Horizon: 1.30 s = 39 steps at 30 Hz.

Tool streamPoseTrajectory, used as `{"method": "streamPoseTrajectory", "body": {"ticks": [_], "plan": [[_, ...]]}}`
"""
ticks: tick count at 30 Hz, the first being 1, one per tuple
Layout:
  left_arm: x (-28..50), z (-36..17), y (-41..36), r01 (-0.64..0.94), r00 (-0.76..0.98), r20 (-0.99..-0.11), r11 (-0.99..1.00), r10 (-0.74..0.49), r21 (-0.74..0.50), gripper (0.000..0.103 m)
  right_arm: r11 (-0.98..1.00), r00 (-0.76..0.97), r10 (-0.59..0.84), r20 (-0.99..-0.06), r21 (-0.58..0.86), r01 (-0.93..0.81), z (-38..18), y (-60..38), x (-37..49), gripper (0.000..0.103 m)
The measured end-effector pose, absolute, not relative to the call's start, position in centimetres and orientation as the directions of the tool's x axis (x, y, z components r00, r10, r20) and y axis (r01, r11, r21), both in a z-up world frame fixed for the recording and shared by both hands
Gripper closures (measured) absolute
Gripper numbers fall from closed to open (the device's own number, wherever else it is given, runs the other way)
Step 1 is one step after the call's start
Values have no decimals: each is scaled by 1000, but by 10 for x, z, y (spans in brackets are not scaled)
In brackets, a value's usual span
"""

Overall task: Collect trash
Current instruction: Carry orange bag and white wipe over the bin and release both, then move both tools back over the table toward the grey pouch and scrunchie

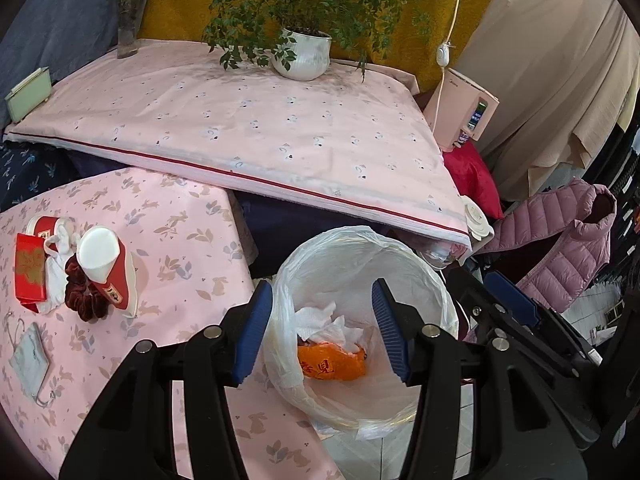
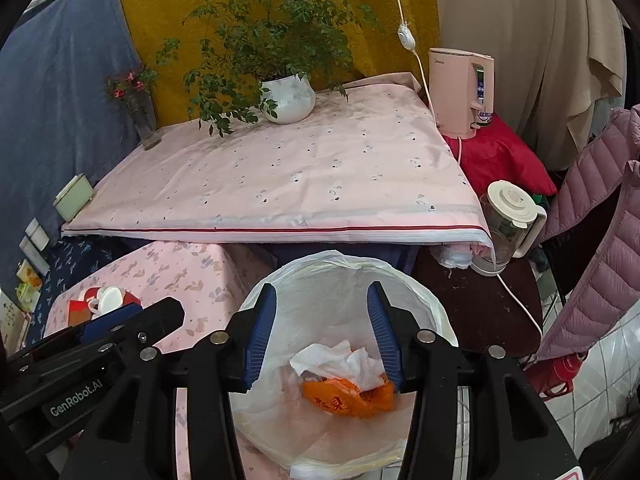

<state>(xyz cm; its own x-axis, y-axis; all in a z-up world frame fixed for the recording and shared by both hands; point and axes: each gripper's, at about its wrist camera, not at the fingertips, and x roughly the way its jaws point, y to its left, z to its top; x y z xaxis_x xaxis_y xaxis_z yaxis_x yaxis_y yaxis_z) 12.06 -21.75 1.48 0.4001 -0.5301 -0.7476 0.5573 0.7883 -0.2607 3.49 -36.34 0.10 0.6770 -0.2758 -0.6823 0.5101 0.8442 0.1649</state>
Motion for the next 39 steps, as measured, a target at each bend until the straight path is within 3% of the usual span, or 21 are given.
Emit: {"method": "streamPoseTrajectory", "body": {"ticks": [6, 26, 39], "plan": [[124, 14, -204, 533, 409, -749, 803, -521, -268, 54, 854, 683, -272, -677, 158, 496, 4, -353, 38, 52], [142, 10, -136, 429, 450, -750, 854, -484, -293, 53, 909, 699, -214, -682, 123, 398, 7, -292, 63, 51], [159, -8, -52, 287, 503, -764, 912, -405, -294, 42, 950, 695, -140, -706, 102, 295, -2, -231, 91, 50]]}}
